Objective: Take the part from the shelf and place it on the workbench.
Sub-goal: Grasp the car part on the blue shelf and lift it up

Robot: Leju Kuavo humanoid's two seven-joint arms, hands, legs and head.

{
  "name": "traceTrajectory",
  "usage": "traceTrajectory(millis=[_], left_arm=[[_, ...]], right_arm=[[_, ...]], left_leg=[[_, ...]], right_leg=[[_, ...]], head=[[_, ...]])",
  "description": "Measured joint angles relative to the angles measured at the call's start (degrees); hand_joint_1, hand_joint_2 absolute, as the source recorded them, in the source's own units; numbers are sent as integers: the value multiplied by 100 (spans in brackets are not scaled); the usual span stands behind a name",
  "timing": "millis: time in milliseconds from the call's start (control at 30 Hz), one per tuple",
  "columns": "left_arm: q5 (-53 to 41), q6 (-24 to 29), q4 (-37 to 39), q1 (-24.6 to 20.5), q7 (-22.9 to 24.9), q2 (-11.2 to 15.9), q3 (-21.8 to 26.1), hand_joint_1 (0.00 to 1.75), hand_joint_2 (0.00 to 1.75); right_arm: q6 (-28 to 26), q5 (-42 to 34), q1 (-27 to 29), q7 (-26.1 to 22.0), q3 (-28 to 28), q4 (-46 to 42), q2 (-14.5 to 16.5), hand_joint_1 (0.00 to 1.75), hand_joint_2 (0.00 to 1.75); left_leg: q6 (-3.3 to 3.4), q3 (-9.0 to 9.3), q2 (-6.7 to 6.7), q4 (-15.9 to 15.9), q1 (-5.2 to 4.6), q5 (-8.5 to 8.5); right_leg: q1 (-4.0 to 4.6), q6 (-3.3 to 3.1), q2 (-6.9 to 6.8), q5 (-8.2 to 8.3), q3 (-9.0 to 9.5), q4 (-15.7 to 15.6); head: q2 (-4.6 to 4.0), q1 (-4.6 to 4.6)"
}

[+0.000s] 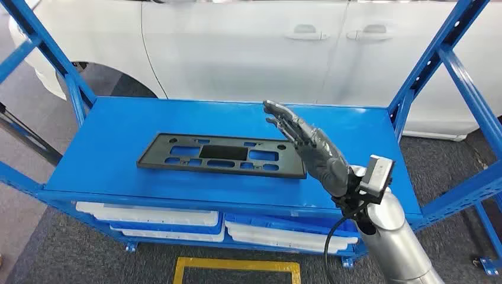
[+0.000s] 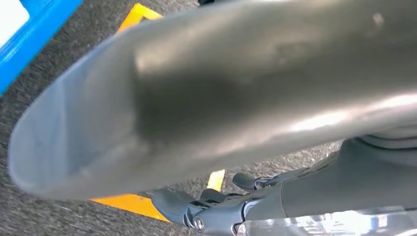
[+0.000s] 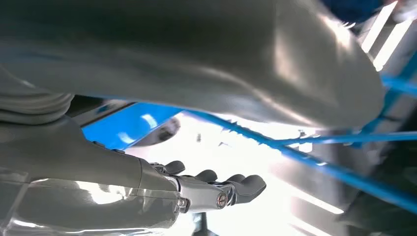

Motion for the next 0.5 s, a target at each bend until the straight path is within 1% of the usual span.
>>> traceTrajectory(millis=[67,100,133,167,200,233,267,300,333,367,400,433,467,500], left_arm=[[-1,12,1,9,-24,-15,0,0,0],[-3,20,1,22,-44,-31,-1,0,0],[-8,27,1,39,-60,-43,-1,0,0],[-16,30,1,54,-71,-55,-2,0,0],[-29,30,1,63,-75,-62,-4,0,0],[-44,30,1,65,-78,-67,-8,0,0],[-63,28,1,63,-78,-70,-15,0,0],[-85,28,1,57,-78,-72,-25,0,0],[-105,28,1,51,-77,-75,-37,0,0],[-124,30,1,47,-77,-79,-51,0,0],[-139,33,1,43,-79,-83,-67,0,0],[-148,37,1,39,-83,-88,-85,0,0],[-159,41,1,34,-88,-91,-103,0,0],[-170,44,1,25,-96,-95,-119,0,0]], right_arm=[[-218,347,45,13,106,114,7,0,0],[-413,679,82,17,216,225,13,0,44],[-558,973,115,10,335,329,18,0,87],[-669,1216,133,-1,456,425,25,0,131],[-748,1409,132,-3,571,511,32,0,175],[-831,1596,117,8,684,588,42,0,175],[-964,1837,87,22,793,658,55,0,175],[-1160,2171,39,39,907,732,72,0,175],[-1415,2591,-25,60,1036,817,98,0,175],[-1730,3080,-107,80,1189,927,138,0,175],[-2064,3578,-201,103,1364,1061,194,0,175],[-2374,4031,-300,129,1561,1210,264,0,175],[-2656,4406,-408,152,1766,1376,339,0,175],[-2900,4695,-515,169,1967,1551,418,0,175]], left_leg=[[-29,-248,4,468,23,-197],[-55,-467,8,870,43,-345],[-76,-638,11,1150,62,-404],[-90,-709,14,1220,77,-346],[-96,-653,16,1038,90,-172],[-95,-492,18,649,99,78],[-87,-292,19,204,101,283],[-64,-129,17,-164,93,429],[-37,-33,16,-389,82,494],[-5,-6,13,-465,67,487],[33,-10,13,-473,54,490],[71,1,18,-493,67,503],[113,23,25,-525,76,520],[153,45,31,-558,86,541]], right_leg=[[1,-10,-5,-10,3,1],[2,-16,-7,-18,6,2],[1,-17,-7,-27,9,4],[-1,-11,-2,-35,17,6],[-5,0,3,-46,34,7],[-10,16,7,-60,58,8],[-9,36,10,-74,82,8],[-3,63,12,-86,97,10],[3,90,14,-92,105,10],[7,120,17,-92,105,5],[7,153,21,-87,105,-5],[3,183,22,-90,108,-8],[0,207,17,-129,94,37],[-1,220,12,-224,34,179]], head=[[0,-1],[0,-3],[0,-3],[0,-3],[0,-5],[0,-5],[0,-4],[0,-3],[0,0],[0,2],[0,2],[1,3],[1,5],[1,10]])
